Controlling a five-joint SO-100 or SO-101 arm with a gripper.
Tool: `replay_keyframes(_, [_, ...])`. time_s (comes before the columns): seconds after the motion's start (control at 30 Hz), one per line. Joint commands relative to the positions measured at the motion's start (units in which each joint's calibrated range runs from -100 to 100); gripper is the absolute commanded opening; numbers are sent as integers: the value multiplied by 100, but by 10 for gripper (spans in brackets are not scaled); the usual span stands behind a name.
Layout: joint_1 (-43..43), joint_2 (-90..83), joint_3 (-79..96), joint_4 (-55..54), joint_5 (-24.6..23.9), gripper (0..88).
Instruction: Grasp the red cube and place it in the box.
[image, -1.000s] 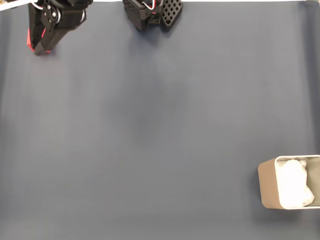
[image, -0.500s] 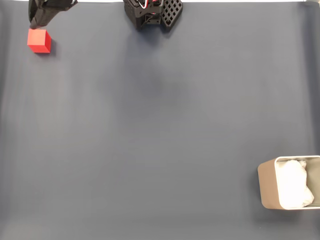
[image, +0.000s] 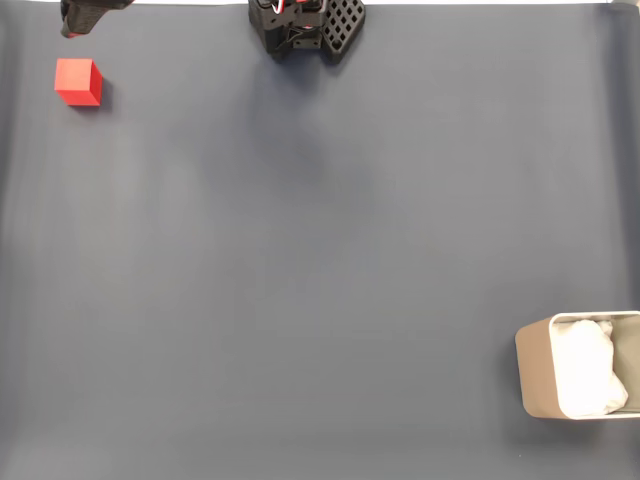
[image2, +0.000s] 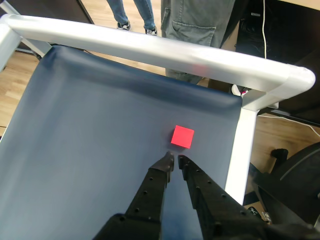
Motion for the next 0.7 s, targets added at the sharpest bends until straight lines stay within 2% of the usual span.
replay_keyframes(0.0, [209,153,-223,-26,29,45])
replay_keyframes(0.3, [415,413,-232,-67,24,125])
replay_keyframes(0.67, [599,699,-232,-67,-107,267])
